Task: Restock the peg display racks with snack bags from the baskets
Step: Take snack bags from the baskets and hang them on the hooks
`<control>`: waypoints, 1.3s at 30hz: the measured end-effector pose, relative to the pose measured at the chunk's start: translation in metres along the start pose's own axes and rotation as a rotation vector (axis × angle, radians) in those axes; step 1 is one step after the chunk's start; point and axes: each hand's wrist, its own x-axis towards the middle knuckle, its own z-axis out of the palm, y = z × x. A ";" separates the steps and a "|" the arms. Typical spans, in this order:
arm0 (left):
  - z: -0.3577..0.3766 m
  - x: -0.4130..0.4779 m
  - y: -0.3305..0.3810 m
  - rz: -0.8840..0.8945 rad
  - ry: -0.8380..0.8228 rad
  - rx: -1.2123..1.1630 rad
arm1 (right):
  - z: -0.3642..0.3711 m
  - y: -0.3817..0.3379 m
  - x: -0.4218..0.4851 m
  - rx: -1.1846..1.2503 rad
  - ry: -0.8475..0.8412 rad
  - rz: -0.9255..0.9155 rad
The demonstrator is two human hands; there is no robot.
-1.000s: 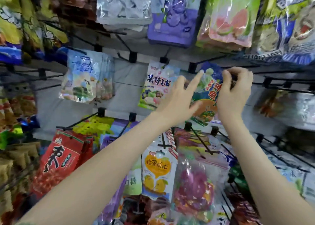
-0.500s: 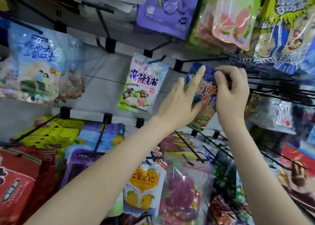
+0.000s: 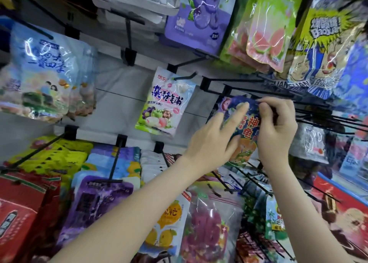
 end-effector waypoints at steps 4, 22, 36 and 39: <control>0.008 -0.004 0.000 0.123 -0.124 0.058 | -0.011 0.023 -0.013 -0.019 -0.046 0.112; 0.028 0.020 -0.001 -0.133 -0.294 0.043 | -0.019 0.048 -0.001 -0.094 -0.040 0.315; 0.034 0.033 0.010 -0.167 -0.233 0.024 | -0.022 0.045 0.022 -0.062 -0.071 0.392; 0.039 0.034 0.005 -0.148 -0.272 0.052 | -0.020 0.051 0.025 -0.082 -0.117 0.437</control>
